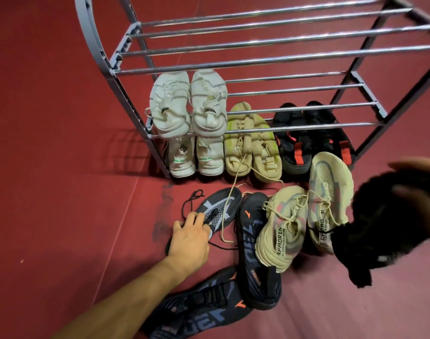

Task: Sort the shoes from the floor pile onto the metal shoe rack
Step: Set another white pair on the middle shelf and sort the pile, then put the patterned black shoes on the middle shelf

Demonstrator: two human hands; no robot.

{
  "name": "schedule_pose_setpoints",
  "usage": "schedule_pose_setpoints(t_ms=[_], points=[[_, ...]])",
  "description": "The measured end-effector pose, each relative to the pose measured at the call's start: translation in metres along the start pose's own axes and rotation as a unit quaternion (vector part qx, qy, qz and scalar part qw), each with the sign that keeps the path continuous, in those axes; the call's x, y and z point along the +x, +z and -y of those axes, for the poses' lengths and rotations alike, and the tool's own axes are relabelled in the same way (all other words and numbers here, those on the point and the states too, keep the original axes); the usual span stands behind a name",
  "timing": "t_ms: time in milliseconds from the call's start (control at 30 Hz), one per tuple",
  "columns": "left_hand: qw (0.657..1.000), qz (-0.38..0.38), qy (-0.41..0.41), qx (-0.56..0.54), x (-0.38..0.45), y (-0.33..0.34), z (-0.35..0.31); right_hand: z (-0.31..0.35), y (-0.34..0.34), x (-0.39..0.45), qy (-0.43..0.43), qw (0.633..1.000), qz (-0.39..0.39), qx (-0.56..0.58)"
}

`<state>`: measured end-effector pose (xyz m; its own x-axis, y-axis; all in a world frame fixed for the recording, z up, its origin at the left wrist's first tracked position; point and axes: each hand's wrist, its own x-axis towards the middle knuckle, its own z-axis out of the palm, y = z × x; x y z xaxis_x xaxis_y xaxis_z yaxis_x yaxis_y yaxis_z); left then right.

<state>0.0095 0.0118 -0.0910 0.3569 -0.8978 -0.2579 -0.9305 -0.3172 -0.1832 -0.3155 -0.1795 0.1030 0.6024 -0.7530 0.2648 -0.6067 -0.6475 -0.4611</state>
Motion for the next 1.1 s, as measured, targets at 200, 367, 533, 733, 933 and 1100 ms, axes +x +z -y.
schedule_pose_setpoints(t_ms=[200, 367, 533, 733, 933, 1100], points=[[1.0, 0.003, 0.003, -0.007, 0.0, -0.001, 0.001, 0.061, 0.059, 0.115, -0.094, 0.986, 0.134, -0.025], [1.0, 0.001, 0.016, -0.022, 0.002, 0.002, 0.006, 0.039, 0.13, 0.165, -0.036, 0.977, 0.207, 0.038], [0.993, -0.014, 0.031, -0.114, 0.007, 0.002, 0.018, 0.02, 0.16, 0.148, 0.034, 0.966, 0.231, 0.111], [0.881, -0.083, -0.174, -0.432, 0.028, -0.003, 0.044, -0.014, 0.174, 0.083, 0.175, 0.951, 0.229, 0.116], [0.918, 0.15, -0.188, -0.315, 0.024, -0.014, 0.035, -0.016, 0.177, 0.058, 0.27, 0.894, 0.268, 0.236], [0.85, 0.198, -0.193, -0.447, 0.015, -0.021, 0.027, -0.02, 0.144, 0.044, 0.32, 0.84, 0.3, 0.318]])
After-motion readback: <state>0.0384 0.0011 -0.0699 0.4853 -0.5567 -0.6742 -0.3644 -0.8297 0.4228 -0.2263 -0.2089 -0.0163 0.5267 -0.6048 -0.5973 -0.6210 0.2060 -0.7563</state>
